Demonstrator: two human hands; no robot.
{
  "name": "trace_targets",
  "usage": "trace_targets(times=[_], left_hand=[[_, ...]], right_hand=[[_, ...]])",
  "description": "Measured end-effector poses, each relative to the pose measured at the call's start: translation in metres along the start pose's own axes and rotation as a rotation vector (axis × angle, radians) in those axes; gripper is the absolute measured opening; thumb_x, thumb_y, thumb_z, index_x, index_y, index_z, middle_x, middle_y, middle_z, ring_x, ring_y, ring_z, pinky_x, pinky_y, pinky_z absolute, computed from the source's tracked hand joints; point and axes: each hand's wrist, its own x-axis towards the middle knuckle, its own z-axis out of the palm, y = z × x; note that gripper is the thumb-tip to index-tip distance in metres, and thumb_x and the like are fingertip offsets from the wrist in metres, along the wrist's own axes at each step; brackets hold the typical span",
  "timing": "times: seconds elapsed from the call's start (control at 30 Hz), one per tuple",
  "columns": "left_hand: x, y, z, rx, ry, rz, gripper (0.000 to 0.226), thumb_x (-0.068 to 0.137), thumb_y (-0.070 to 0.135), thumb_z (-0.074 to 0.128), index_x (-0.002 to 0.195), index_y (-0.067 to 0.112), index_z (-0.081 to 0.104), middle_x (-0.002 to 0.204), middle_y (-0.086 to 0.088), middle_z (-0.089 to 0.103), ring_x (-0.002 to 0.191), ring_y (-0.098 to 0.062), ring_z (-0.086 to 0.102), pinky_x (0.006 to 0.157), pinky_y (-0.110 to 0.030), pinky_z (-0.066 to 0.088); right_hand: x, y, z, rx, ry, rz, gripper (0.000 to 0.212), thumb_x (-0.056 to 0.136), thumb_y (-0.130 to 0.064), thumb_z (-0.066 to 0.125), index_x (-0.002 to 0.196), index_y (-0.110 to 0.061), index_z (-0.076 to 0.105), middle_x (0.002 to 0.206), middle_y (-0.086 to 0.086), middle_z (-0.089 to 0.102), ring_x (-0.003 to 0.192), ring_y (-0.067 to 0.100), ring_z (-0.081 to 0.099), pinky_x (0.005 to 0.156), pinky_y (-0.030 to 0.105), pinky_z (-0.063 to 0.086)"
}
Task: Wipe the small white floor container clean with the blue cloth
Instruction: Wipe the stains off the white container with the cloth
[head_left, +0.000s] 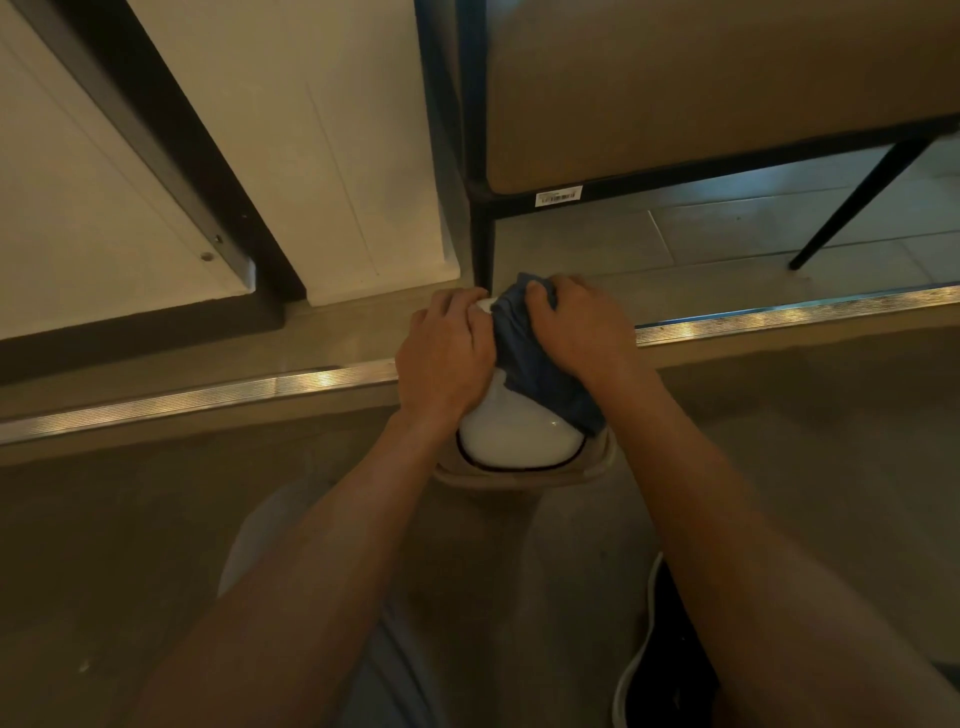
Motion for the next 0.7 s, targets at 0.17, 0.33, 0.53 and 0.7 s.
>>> trace_targets(times=[0.17, 0.33, 0.53, 0.7], left_hand=[[0.001, 0.000, 0.001, 0.002, 0.010, -0.009, 0.042, 0.105, 0.032, 0.031, 0.134, 0.020, 0.059, 0.135, -0.003, 0.057, 0.116, -0.023, 0.055, 0.096, -0.039, 0.047], [0.001, 0.004, 0.003, 0.005, -0.005, 0.010, 0.039, 0.107, 0.031, 0.033, 0.134, 0.021, 0.058, 0.136, -0.002, 0.057, 0.116, -0.022, 0.055, 0.097, -0.039, 0.047], [0.003, 0.001, 0.002, 0.039, -0.053, 0.045, 0.043, 0.106, 0.035, 0.030, 0.138, 0.020, 0.055, 0.138, -0.004, 0.055, 0.120, -0.023, 0.053, 0.100, -0.039, 0.046], [0.004, 0.003, 0.002, 0.027, -0.019, 0.040, 0.049, 0.102, 0.039, 0.026, 0.133, 0.021, 0.059, 0.133, -0.003, 0.059, 0.117, -0.024, 0.056, 0.097, -0.038, 0.047]], right_hand=[[-0.022, 0.012, 0.007, 0.139, 0.147, -0.111, 0.038, 0.104, -0.042, 0.041, 0.123, -0.015, 0.060, 0.120, 0.008, 0.063, 0.108, 0.023, 0.057, 0.092, 0.034, 0.043], [-0.066, 0.016, 0.020, 0.470, 0.322, 0.089, 0.043, 0.104, -0.045, 0.040, 0.142, -0.023, 0.045, 0.141, -0.001, 0.050, 0.122, 0.009, 0.049, 0.098, 0.028, 0.042], [-0.022, 0.008, 0.000, 0.237, 0.157, 0.353, 0.046, 0.104, -0.042, 0.032, 0.120, -0.006, 0.058, 0.119, 0.015, 0.061, 0.111, 0.032, 0.058, 0.087, 0.039, 0.044], [0.010, -0.001, -0.009, 0.024, -0.089, 0.034, 0.037, 0.105, -0.034, 0.034, 0.100, -0.009, 0.061, 0.086, 0.007, 0.057, 0.079, 0.021, 0.053, 0.074, 0.033, 0.036]])
